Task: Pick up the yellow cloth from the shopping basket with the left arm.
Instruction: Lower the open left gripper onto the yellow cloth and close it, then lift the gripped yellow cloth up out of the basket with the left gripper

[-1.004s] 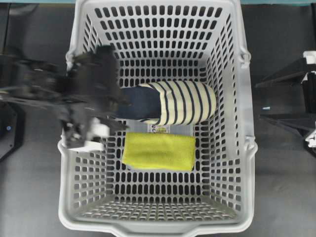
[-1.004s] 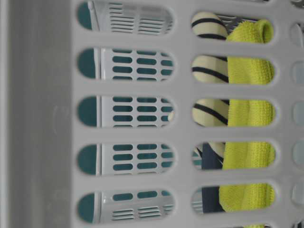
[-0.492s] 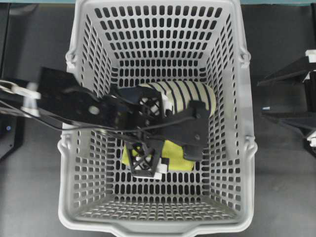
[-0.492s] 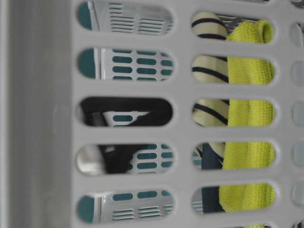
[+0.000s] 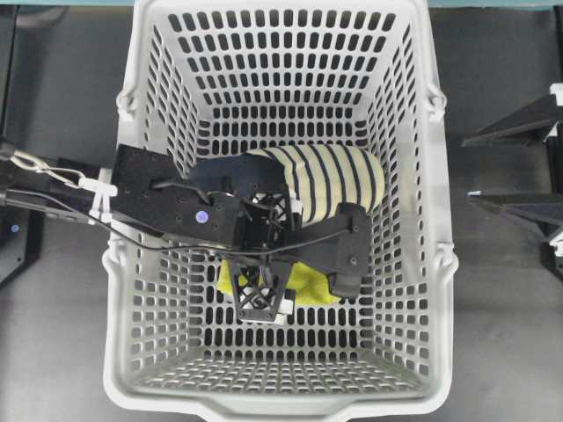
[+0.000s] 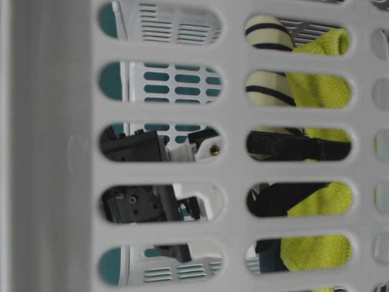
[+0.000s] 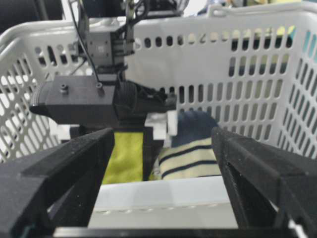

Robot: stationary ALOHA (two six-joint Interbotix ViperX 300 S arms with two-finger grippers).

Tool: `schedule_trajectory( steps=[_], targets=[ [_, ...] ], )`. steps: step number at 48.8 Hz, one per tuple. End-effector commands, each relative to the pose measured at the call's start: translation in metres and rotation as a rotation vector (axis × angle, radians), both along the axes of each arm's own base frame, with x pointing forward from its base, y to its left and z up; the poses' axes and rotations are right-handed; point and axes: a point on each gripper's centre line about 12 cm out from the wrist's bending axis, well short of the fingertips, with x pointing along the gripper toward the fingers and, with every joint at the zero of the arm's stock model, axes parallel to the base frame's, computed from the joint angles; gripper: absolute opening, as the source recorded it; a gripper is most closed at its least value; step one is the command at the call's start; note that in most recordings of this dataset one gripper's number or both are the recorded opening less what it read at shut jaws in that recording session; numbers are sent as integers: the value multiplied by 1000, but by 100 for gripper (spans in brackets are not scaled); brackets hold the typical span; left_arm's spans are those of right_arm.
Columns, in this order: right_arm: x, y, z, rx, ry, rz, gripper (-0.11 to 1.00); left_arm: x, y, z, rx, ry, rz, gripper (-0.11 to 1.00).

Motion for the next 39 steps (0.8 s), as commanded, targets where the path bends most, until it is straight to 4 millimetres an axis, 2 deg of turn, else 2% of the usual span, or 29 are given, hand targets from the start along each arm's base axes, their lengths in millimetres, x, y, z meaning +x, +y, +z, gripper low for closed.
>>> schedule_trajectory(
  steps=[1,6,10,14,19,21,31,39],
  targets=[
    [0,-1,6,1,-25,-3,76,1,-1,-5,4,4,-4,83],
    [-1,-1,5,1,-25,-5,76,2,-1,-4,3,-2,-4,76],
    [-2,-1,4,1,-26,-5,75,2,-2,-3,5,-5,-12,66],
    [-3,-1,4,1,-28,-7,76,2,-2,-1,5,-8,-15,48],
    [-5,-2,1,4,-25,-10,75,4,-3,15,3,-40,-18,22],
    [-5,-1,0,3,-20,-8,75,5,-3,28,1,-62,-17,16],
    [-8,-2,2,4,-32,-10,75,4,-5,99,-7,-123,-14,16],
    [-11,-3,4,3,-46,-19,75,-10,-11,181,-18,-160,-13,16]
  ],
)
